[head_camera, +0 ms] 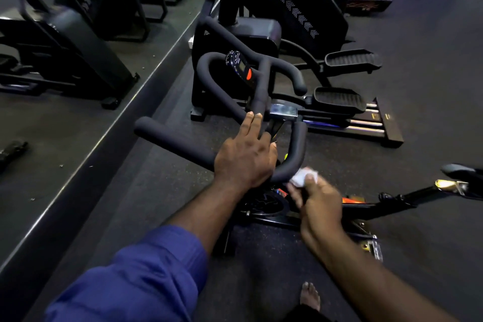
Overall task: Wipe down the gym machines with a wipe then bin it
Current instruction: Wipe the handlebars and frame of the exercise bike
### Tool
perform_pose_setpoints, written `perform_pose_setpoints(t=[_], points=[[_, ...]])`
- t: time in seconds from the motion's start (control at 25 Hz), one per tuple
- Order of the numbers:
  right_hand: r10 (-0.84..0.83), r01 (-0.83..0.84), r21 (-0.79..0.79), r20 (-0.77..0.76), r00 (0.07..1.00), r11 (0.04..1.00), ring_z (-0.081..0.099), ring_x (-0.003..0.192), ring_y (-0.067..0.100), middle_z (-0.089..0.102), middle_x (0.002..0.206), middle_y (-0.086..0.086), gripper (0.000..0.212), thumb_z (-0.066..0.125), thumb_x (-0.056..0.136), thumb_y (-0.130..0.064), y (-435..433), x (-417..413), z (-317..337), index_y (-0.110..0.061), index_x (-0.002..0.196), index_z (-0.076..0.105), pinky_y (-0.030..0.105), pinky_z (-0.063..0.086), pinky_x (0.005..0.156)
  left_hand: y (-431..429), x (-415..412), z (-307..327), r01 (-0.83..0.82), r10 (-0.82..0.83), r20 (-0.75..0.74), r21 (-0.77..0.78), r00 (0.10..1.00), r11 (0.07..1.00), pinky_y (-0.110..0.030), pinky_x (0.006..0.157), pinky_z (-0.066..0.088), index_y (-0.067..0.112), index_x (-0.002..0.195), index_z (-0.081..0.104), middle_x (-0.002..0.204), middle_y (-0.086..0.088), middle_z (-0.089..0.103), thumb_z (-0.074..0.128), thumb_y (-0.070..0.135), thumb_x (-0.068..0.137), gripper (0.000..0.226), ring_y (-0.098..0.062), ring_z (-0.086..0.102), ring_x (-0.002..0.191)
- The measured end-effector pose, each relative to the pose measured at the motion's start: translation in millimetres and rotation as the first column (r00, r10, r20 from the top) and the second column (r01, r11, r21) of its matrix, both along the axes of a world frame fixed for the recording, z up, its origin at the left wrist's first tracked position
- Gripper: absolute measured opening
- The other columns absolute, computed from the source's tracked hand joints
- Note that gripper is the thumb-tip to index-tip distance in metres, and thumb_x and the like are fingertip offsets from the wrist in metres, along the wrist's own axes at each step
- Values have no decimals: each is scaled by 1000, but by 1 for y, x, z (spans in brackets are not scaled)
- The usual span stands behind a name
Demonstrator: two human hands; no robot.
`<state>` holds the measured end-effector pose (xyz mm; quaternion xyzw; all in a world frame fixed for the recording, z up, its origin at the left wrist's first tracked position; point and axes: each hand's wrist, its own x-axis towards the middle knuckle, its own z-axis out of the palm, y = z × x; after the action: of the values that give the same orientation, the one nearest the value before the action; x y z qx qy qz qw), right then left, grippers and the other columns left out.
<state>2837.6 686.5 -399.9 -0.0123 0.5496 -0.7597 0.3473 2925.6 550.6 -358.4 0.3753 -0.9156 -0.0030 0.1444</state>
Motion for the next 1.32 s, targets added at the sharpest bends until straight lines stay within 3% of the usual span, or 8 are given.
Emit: perform_pose_setpoints(t=[0.16, 0.36, 0.56, 0.76, 0.92, 1.12, 1.24, 1.32], points=[[192, 153, 333, -797, 572, 930, 65, 119, 16, 67, 137, 7, 45, 56, 102, -6, -27, -60, 23, -16, 145, 60, 20, 48, 97, 2, 2, 4, -10, 10, -6, -45, 1000, 999, -46, 75, 59, 17, 112, 61, 135, -8, 47, 50, 38, 96, 28, -29, 46, 125], [414, -240, 446, -894, -173, 862, 37, 152, 19, 43, 160, 9, 75, 63, 83, 18, 15, -16, -18, -3, 153, 47, 41, 27, 126, 3, 2, 6, -125, 126, -88, 14, 988, 992, -42, 62, 50, 16, 112, 50, 119, -8, 45, 54, 26, 90, 25, -30, 49, 104], [395, -168, 402, -916, -79, 900, 48, 144, 22, 55, 149, 4, 54, 50, 92, -8, -23, -94, 19, -9, 145, 56, 31, 29, 124, -1, -4, 11, -248, 291, -184, 224, 939, 942, -47, 74, 50, 16, 112, 48, 115, -10, 52, 57, 35, 95, 28, -39, 61, 98], [413, -338, 580, -790, -452, 741, 53, 139, 22, 59, 147, 10, 49, 52, 98, -17, -14, -74, 7, -13, 146, 55, 30, 32, 120, -13, -15, 24, -356, 424, -91, 406, 901, 842, -50, 87, 52, 16, 112, 45, 119, -13, 61, 50, 44, 98, 31, -40, 63, 105], [467, -330, 536, -843, -268, 777, 65, 104, 21, 73, 116, 3, 52, 70, 86, -18, -59, -102, 45, -24, 137, 62, 35, 53, 81, -22, -18, 34, -442, 565, -109, 509, 818, 739, -46, 86, 46, 13, 107, 53, 113, -20, 67, 48, 31, 101, 20, -42, 63, 106], [375, -377, 726, -644, -667, 575, 70, 102, 22, 76, 103, -2, 36, 63, 87, -21, -67, -111, 42, -25, 122, 67, 29, 39, 91, -33, -18, 38, -225, 813, -422, 815, 402, 534, -47, 81, 60, 27, 108, 51, 101, -9, 71, 51, 27, 103, 5, -27, 71, 82], [545, -668, 624, -751, -372, 405, 70, 96, 15, 76, 106, -8, 30, 50, 105, -35, -92, -108, 66, -36, 133, 61, 34, 53, 85, -38, -17, 44, 48, 857, -498, 867, 133, 496, -39, 81, 59, 16, 119, 58, 108, -7, 70, 48, 23, 109, 16, -19, 71, 84], [480, -704, 383, -875, -68, 598, 72, 89, 18, 77, 102, 1, 29, 54, 105, -28, -139, -101, 90, -31, 133, 63, 34, 54, 81, -45, -12, 49, 155, 868, -496, 857, -8, 491, -42, 85, 59, 12, 129, 57, 114, -8, 71, 48, 34, 109, 30, -22, 72, 91]])
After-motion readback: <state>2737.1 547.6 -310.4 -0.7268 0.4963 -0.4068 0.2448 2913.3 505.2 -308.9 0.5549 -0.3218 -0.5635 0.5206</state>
